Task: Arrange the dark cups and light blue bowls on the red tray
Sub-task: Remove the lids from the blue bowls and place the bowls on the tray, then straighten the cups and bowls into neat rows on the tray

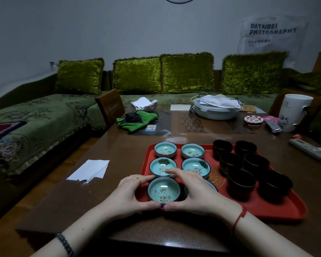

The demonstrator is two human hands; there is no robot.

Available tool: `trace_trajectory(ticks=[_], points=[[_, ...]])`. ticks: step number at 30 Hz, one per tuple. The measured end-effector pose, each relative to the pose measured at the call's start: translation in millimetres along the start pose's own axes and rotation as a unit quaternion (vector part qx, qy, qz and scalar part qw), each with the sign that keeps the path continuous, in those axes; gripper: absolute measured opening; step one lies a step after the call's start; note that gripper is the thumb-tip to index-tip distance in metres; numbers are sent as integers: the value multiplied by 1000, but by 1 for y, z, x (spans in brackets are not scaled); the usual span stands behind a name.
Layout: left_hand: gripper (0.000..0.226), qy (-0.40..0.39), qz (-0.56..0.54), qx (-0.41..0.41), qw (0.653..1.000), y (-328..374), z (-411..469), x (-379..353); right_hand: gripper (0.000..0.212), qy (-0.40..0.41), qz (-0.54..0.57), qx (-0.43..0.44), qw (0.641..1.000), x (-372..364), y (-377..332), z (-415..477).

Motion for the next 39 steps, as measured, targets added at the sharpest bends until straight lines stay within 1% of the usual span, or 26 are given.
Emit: trace_trajectory(ticks=[2, 5, 8, 14, 19, 24, 28, 32, 36, 39], points=[[86, 18, 4, -6, 1000, 5, 4, 6, 80, 2, 9, 11, 1000, 7, 0, -1], [84, 48, -8, -19, 999, 19, 15, 14, 76, 30, 32, 22, 999, 32, 5, -3], [70, 61, -19, -42, 997, 40, 32, 17, 70, 77, 49, 22, 996, 67, 18, -5], [59, 63, -33, -86, 994, 95, 81, 9, 58, 132, 19, -27, 991, 131, 69, -17], [58, 78, -47, -98, 991, 133, 123, -9, 53, 158, 13, -66, 985, 167, 116, -30], [59, 48, -22, -91, 994, 152, 160, -41, 52, 164, 18, -113, 980, 181, 163, -40], [58, 6, 23, -78, 997, 152, 183, -66, 55, 153, 21, -144, 977, 182, 196, -40], [57, -23, 43, -70, 996, 147, 200, -80, 58, 133, 31, -168, 976, 176, 224, -33], [62, -66, 72, -50, 994, 137, 215, -94, 61, 115, 73, -196, 971, 168, 245, -22], [63, -87, 50, -37, 994, 132, 219, -101, 62, 95, 110, -201, 969, 159, 254, -14]])
Point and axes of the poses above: each hand's wrist, its own z-axis towards the middle knuckle, its own x-axis out of the back of the hand, y = z × x, the point moved 9 cm from there along z, towards the middle knuckle, and after that the axes turned 3 degrees about y, right-handed, at the moved point
